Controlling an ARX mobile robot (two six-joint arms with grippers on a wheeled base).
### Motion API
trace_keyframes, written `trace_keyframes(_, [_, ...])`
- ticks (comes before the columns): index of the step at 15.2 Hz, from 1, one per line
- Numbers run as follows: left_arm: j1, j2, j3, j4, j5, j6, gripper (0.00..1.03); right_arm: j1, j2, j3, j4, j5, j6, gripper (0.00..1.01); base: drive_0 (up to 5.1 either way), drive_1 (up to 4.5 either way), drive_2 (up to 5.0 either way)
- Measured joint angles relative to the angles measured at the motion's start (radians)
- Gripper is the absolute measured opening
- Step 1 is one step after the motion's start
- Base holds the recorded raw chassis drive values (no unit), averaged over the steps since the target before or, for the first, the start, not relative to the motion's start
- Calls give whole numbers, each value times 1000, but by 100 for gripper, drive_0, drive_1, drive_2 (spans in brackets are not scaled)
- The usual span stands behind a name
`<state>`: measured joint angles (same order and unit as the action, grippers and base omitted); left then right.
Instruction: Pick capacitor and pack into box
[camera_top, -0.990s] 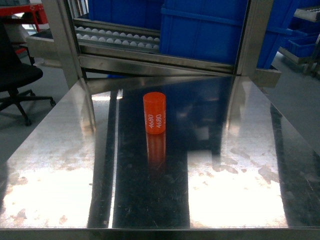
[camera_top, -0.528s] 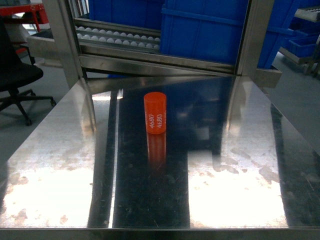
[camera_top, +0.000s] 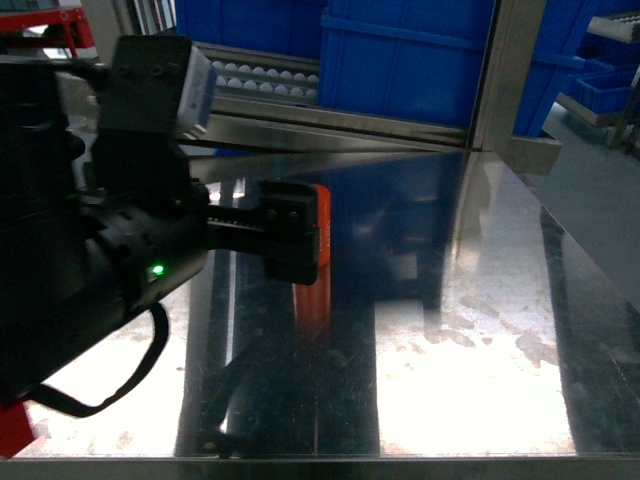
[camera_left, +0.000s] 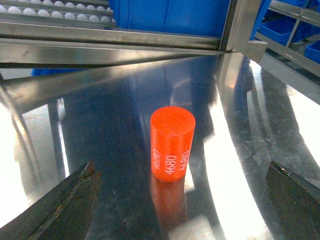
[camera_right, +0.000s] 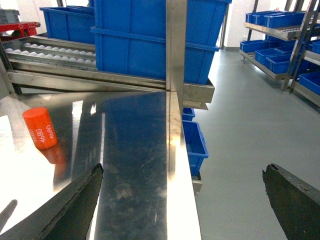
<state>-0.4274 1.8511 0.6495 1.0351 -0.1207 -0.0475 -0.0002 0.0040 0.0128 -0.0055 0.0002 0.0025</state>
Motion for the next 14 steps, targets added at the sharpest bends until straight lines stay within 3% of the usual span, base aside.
trace_keyframes(4, [17,260,234,-29,17,3,98,0,0,0,0,0,0,98,0,0,0])
trace_keyframes(10, [19,346,348,-64,29,3,98,0,0,0,0,0,0,98,0,0,0])
trace_keyframes(12, [28,455,498,-130,35,7,98,0,0,0,0,0,0,98,0,0,0])
trace_keyframes(13, [46,571,690,-225,42,3,98,0,0,0,0,0,0,98,0,0,0])
trace_keyframes(14, [51,603,748,-262,43,3,98,0,0,0,0,0,0,98,0,0,0])
